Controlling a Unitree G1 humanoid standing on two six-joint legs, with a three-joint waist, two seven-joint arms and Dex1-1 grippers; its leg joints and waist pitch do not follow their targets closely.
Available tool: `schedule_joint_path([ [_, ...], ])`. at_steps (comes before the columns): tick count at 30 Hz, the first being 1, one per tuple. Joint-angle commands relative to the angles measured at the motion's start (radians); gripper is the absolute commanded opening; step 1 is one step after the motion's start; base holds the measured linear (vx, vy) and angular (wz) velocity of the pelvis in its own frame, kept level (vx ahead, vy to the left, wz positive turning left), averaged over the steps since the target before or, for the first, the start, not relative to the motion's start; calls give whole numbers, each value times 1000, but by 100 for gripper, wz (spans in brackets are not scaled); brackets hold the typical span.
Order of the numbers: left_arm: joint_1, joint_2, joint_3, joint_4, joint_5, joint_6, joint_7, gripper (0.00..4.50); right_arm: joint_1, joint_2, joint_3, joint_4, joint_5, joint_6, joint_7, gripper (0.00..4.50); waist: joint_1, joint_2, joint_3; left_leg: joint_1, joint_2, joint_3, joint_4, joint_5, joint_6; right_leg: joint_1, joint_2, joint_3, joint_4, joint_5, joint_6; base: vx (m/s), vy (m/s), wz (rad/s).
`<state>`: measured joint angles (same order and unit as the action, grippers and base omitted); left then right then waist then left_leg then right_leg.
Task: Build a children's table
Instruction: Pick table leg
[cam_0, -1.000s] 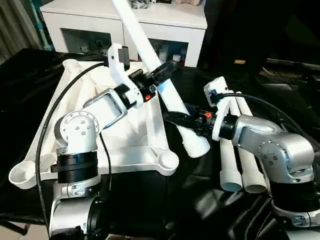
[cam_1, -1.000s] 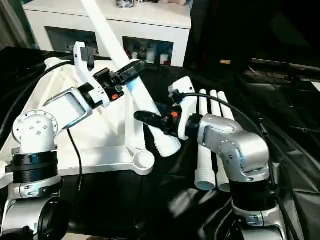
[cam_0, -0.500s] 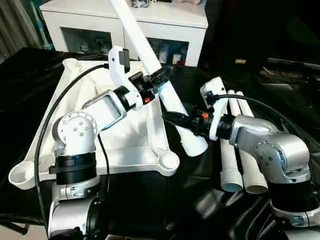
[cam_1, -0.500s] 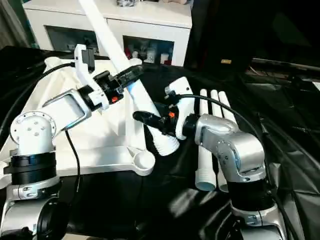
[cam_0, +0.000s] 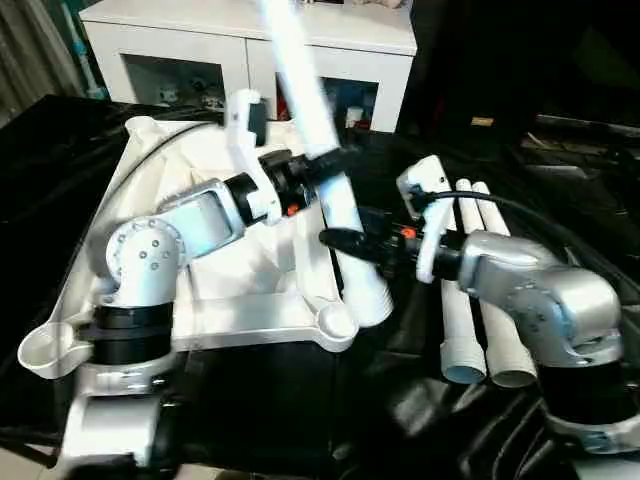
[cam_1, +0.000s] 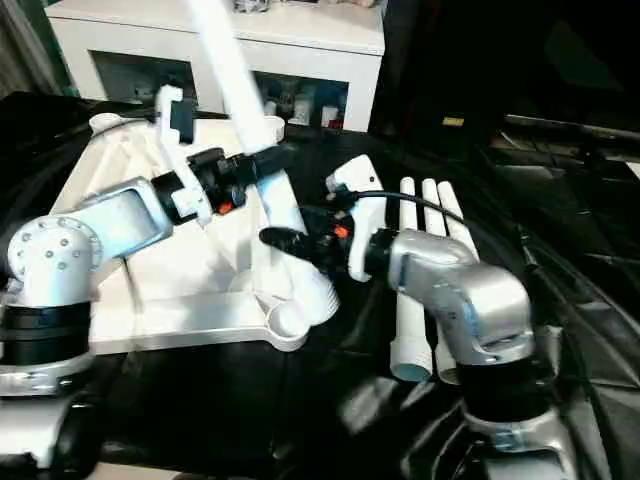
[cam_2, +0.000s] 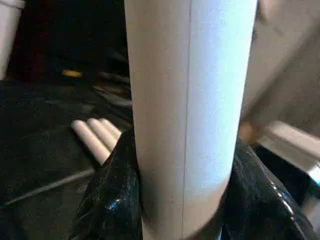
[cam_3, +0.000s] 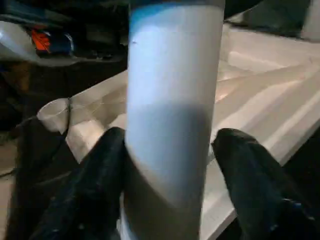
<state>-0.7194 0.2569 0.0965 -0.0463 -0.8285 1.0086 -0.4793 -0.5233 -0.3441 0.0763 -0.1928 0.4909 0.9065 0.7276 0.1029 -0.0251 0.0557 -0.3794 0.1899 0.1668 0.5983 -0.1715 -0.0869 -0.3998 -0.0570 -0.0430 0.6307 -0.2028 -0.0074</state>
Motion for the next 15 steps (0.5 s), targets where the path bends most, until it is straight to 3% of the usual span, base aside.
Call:
schedule_joint_path([
  [1,-28,23,-36,-26,8,12,-71,179,-6,-33,-8,-21,22,29,33,300,1,18,-70,17,26,-7,-65,-139,-24,60,-60,42,-66,-29,-169,0,0,0],
  [7,-67,80,-83,-6,25,-41,-204,179,-2,-116,36,-36,49,64,127,300,2,19,-69,15,25,-6,-62,-136,-19,62,-63,42,-67,-57,-178,0,0,0],
  [15,-88,98,-105,7,25,-70,-284,179,9,-128,54,-51,86,98,151,300,2,19,-71,13,25,-5,-59,-117,-12,63,-64,42,-63,-34,-202,0,0,0],
])
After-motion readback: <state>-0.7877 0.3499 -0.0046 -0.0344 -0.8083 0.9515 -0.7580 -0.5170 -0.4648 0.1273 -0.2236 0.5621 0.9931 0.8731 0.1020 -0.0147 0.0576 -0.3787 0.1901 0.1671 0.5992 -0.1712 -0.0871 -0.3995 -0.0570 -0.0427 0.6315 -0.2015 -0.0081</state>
